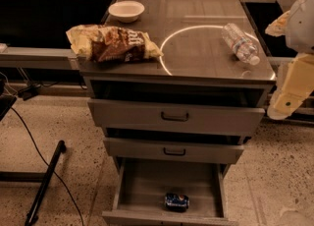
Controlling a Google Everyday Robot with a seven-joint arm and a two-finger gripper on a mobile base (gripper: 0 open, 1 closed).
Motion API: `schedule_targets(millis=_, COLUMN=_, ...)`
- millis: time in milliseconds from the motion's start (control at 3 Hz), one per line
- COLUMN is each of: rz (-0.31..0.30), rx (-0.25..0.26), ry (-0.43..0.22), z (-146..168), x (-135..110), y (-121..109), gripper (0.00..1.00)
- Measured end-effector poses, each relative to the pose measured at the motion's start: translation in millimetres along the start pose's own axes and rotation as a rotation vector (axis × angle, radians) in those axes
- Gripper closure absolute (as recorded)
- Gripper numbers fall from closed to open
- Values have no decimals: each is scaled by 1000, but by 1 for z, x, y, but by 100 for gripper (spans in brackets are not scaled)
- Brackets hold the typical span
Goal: Pick pepsi can from bottom drawer and place on counter
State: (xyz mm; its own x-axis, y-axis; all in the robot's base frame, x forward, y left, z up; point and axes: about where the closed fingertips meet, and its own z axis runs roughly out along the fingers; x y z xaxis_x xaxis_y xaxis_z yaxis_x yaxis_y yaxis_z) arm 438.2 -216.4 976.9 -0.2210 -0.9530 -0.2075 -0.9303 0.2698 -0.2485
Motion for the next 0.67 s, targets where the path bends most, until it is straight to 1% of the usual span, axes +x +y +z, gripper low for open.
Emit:
schedule_targets(millis=333, rz=0, rx=0, ry=0, z=0, x=0, y=0, gripper=0)
schedule_targets(millis=667, rz=-33, rx=-21, ry=-20, z=13, x=-8, y=-2, gripper=0)
